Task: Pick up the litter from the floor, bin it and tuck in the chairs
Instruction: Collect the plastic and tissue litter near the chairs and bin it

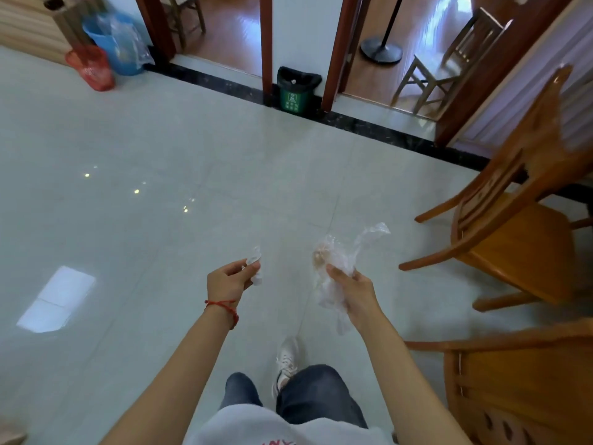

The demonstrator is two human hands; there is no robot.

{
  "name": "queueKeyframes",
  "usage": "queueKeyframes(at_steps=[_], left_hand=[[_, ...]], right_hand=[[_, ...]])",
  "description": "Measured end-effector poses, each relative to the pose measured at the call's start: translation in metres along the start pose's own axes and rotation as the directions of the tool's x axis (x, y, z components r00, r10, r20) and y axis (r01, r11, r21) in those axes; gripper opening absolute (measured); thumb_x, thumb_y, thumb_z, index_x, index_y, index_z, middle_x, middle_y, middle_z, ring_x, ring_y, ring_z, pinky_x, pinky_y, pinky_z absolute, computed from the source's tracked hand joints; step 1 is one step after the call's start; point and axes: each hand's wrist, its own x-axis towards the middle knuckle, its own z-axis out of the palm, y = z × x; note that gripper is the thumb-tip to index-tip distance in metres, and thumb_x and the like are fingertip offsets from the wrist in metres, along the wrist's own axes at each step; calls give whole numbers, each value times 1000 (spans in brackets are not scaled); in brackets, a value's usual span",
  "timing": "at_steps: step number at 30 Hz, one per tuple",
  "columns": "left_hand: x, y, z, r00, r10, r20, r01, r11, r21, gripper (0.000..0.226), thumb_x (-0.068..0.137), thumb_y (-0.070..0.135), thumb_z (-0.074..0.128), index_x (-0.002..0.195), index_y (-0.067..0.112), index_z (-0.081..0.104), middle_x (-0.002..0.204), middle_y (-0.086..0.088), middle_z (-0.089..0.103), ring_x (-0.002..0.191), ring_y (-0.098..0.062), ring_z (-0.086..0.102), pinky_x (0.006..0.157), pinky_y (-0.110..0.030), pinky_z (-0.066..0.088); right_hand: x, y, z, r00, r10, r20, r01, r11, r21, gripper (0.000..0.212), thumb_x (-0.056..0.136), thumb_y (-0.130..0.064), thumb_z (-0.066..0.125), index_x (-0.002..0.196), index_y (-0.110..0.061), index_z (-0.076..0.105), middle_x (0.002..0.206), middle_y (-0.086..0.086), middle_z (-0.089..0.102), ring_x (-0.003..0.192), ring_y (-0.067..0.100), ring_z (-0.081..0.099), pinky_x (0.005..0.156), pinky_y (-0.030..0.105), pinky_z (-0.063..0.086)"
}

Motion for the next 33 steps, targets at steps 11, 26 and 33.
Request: queueKeyframes(at_steps=[11, 26, 33], left_hand=[[132, 90, 82, 999, 34, -20, -33, 998, 60, 31, 74, 5, 71, 103, -4, 64, 92, -12, 66, 78, -20, 61, 76, -30, 54], [382, 259, 178, 997, 52, 55, -57, 994, 95, 27, 73, 5, 72, 98, -4, 66, 80, -7, 66, 70, -16, 60, 69, -23, 57], [473, 307, 245, 998, 43, 47, -47, 995, 85, 27, 73, 4, 71, 100, 0, 65, 78, -5, 65, 70, -15, 60, 62, -17, 56]], right_hand=[[124, -124, 43, 997, -44, 61, 41, 998, 49, 21, 80, -14, 68, 100, -11, 64, 85, 3, 67, 77, 20, 64, 78, 39, 52], [319, -318, 164, 998, -53, 23, 52, 998, 42, 22, 80, -18, 70, 99, -10, 64, 92, 5, 67, 94, 28, 64, 94, 43, 50], [411, -394, 185, 1000, -22, 8, 22, 1000, 16, 16, 79, -19, 71, 92, -13, 65, 91, 7, 68, 99, 32, 64, 98, 48, 47]])
